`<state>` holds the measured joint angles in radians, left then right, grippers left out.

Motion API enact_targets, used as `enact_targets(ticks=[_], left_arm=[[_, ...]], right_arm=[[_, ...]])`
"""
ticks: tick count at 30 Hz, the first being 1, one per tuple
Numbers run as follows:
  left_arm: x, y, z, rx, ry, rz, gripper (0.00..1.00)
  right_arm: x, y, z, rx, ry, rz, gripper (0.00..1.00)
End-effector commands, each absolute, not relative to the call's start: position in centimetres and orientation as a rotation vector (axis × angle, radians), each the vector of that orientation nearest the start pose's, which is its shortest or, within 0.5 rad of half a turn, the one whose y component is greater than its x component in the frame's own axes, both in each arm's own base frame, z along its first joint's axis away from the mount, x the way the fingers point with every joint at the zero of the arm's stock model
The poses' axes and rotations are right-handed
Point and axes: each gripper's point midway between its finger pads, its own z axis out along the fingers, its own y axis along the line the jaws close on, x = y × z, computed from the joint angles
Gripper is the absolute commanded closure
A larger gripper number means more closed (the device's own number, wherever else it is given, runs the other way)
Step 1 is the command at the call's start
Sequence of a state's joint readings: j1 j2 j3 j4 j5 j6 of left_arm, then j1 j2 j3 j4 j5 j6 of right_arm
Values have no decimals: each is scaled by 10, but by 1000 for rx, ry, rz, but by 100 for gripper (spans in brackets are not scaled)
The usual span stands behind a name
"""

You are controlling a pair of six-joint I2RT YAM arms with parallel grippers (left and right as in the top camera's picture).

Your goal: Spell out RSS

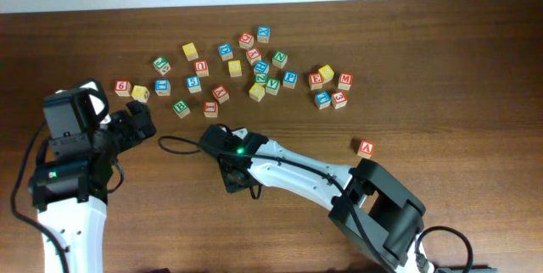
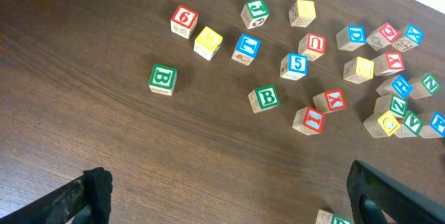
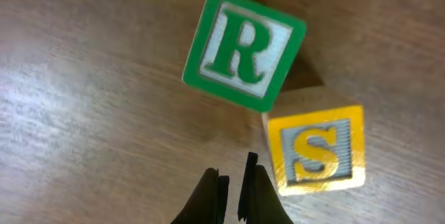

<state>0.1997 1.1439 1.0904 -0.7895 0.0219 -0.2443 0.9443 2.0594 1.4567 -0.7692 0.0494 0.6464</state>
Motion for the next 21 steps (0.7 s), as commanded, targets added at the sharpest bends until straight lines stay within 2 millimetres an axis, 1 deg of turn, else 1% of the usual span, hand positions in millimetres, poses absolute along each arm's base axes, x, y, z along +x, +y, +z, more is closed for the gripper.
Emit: enact_targets(ticks=[1, 6, 8, 9, 10, 11, 12, 13, 14, 15, 16, 17, 18, 19, 20, 21], left_arm=[[318, 60, 221, -525, 2346, -54, 1], [318, 60, 221, -526, 2346, -54, 1], [318, 60, 221, -525, 2346, -54, 1], [318, 60, 221, -525, 2346, -54, 1], [318, 60, 221, -526, 2346, -54, 1], [318, 60, 221, -526, 2346, -54, 1], [318, 60, 221, -526, 2346, -54, 1], [318, 60, 221, -526, 2346, -54, 1], [318, 60, 221, -525, 2346, -54, 1], [318, 60, 221, -525, 2346, -54, 1], [318, 60, 221, -525, 2346, -54, 1], [318, 60, 221, -525, 2346, -54, 1], [318, 60, 221, -526, 2346, -54, 1], [318, 60, 221, -525, 2346, -54, 1], [318, 60, 221, -526, 2346, -54, 1], [318, 60, 221, -526, 2346, -54, 1]], right_arm=[[272, 335, 16, -400, 2880, 86, 96], [295, 314, 16, -290, 2908, 95, 96], [299, 318, 20, -284, 2896, 120, 96], [300, 319, 30, -279, 2896, 140, 96], [303, 320, 44, -269, 2889, 158, 96], [309, 315, 73, -243, 2866, 182, 96], [318, 305, 111, -197, 2834, 212, 96], [330, 286, 142, -123, 2808, 229, 92], [343, 259, 165, -34, 2789, 228, 82], [356, 232, 177, 43, 2768, 211, 54], [378, 187, 184, 186, 2730, 138, 14], [398, 140, 184, 268, 2699, 38, 2], [408, 102, 183, 403, 2698, 46, 2], [412, 88, 182, 454, 2703, 72, 2], [421, 77, 177, 212, 2732, 60, 2], [429, 77, 172, 3, 2731, 50, 2]])
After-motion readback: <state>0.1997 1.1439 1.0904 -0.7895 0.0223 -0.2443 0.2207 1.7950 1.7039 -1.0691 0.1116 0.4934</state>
